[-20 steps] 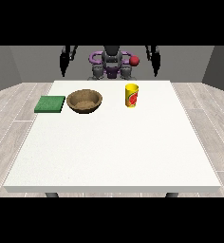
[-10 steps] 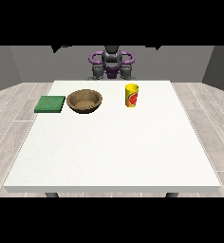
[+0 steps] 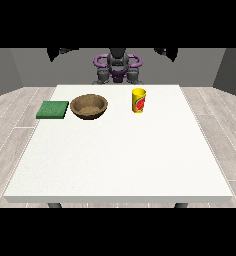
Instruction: Pick the cup and pour the ball into the bowl, then pick the bowl and place it on the pad
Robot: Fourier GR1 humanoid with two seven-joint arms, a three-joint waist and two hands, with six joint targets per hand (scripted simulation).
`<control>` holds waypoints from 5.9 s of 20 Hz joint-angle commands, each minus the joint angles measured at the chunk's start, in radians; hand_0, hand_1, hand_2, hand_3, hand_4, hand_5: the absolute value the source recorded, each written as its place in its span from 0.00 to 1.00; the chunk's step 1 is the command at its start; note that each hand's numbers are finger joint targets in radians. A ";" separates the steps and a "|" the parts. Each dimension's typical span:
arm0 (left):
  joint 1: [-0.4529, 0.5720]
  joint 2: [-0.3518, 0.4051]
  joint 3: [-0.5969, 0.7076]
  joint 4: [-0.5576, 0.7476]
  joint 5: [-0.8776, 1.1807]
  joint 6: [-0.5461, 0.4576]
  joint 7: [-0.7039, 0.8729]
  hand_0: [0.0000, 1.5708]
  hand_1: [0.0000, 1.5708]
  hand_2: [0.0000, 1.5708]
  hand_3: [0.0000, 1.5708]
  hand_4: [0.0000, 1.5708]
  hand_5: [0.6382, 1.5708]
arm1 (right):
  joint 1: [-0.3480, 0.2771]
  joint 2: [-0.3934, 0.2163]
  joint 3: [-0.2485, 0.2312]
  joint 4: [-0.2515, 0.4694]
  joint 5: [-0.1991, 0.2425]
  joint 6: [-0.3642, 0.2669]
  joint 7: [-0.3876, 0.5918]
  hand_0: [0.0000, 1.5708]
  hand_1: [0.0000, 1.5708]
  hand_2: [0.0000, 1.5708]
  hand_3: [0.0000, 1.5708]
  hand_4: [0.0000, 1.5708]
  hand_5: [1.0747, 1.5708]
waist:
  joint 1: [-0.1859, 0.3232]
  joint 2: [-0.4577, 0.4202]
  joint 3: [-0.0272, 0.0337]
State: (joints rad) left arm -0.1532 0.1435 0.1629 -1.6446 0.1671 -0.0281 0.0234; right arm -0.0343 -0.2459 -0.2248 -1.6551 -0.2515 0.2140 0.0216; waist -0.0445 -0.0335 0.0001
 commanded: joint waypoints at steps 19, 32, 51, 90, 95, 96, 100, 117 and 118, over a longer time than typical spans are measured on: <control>-0.233 -0.095 0.049 0.679 -0.119 0.103 -0.649 0.00 0.00 0.00 0.00 0.00 0.94 | -0.080 0.042 0.011 0.127 0.059 0.057 -0.240 0.00 0.00 0.00 0.00 0.00 1.00 | -0.090 0.247 -0.0004; -0.374 -0.038 0.122 0.999 -0.094 0.096 -0.922 0.00 0.00 0.00 0.00 0.00 0.95 | -0.170 -0.038 -0.042 0.187 0.026 0.129 -0.282 0.00 0.00 0.00 0.00 0.00 1.00 | -0.107 0.364 -0.0010; -0.337 0.001 -0.082 0.972 -0.435 0.508 -0.684 0.86 0.86 1.00 1.00 0.99 0.72 | -0.150 -0.112 -0.094 0.356 0.004 0.174 -0.203 0.00 0.00 0.00 0.00 0.00 1.00 | -0.093 0.100 0.0025; -0.896 -0.060 -0.905 1.137 -1.664 0.225 0.345 0.98 0.98 1.00 1.00 0.99 0.56 | -0.199 -0.118 -0.097 0.632 0.031 0.248 -0.308 0.00 0.00 0.00 0.00 0.00 1.00 | -0.096 -0.030 0.0022; -0.890 -0.069 -0.996 1.168 -1.788 0.153 0.362 0.93 0.93 1.00 1.00 0.94 0.62 | -0.172 -0.146 -0.114 0.640 0.025 0.267 -0.314 0.00 0.00 0.00 0.00 0.00 1.00 | -0.117 -0.036 0.0006; -0.899 -0.122 -1.017 1.142 -1.811 0.113 0.373 0.93 0.93 1.00 1.00 0.96 0.58 | -0.168 -0.129 -0.122 0.674 0.039 0.240 -0.355 0.00 0.00 0.00 0.00 0.00 1.00 | -0.072 -0.033 0.0011; -0.930 -0.111 -0.977 1.127 -1.836 0.076 0.318 0.92 0.92 1.00 1.00 0.97 0.53 | -0.196 -0.155 -0.126 0.662 0.023 0.257 -0.325 0.00 0.00 0.00 0.00 0.00 1.00 | -0.077 -0.010 0.0002; -0.535 -0.143 -0.271 0.702 -0.788 0.559 0.186 0.00 0.00 0.00 0.00 0.00 0.97 | -0.229 -0.068 -0.129 0.623 -0.002 0.141 -0.246 0.00 0.00 0.00 0.00 0.21 0.99 | 0.040 0.128 -0.0251; -0.500 -0.143 -0.282 0.661 -0.710 0.566 0.141 0.00 0.00 0.00 0.00 0.00 0.98 | -0.258 -0.059 -0.126 0.616 0.003 0.117 -0.246 0.00 0.00 0.00 0.00 0.19 0.99 | 0.053 0.134 -0.0216</control>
State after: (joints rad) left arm -0.7626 0.0113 -0.1843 -0.8767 -0.8075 0.4819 0.2631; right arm -0.2509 -0.3376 -0.3652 -1.0196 -0.2530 0.3622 -0.2216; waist 0.0095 0.0402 -0.0200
